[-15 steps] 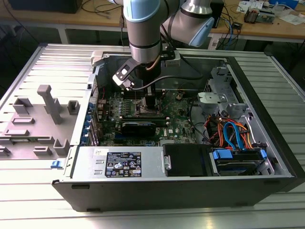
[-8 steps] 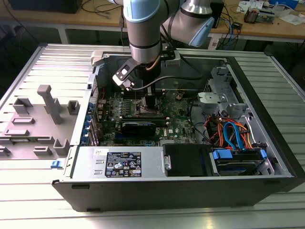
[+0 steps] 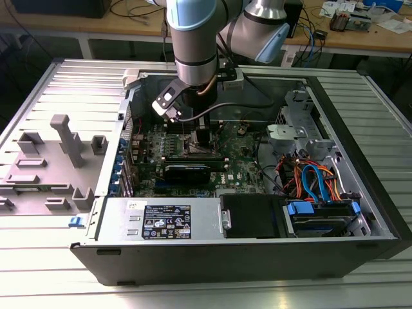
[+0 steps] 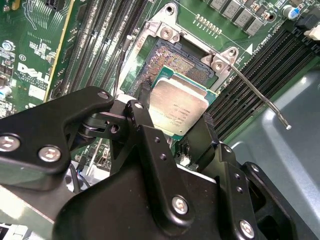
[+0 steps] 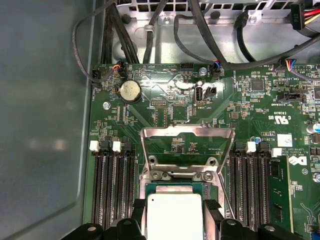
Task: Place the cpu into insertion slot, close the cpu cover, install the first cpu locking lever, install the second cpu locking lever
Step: 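Place the cpu into insertion slot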
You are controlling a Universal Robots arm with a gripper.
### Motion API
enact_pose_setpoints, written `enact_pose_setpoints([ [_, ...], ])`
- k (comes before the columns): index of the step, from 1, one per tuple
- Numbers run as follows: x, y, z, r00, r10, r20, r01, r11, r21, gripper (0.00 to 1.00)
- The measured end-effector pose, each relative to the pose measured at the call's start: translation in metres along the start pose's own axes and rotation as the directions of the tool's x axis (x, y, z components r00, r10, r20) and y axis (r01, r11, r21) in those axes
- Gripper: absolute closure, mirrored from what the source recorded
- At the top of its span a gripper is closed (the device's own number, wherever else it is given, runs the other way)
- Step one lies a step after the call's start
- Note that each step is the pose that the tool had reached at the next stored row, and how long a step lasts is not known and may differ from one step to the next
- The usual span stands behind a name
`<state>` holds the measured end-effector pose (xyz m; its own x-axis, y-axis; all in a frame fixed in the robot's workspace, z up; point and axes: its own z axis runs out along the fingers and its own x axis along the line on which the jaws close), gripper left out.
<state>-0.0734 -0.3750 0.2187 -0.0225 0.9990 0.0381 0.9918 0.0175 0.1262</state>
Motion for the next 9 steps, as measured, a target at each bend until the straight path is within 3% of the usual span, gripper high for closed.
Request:
enact_pose_setpoints([
  [9, 0.0000, 0.0000, 0.0001, 1.0000, 0.001, -0.0051, -0.001, 1.0000, -0.0001, 0.46],
])
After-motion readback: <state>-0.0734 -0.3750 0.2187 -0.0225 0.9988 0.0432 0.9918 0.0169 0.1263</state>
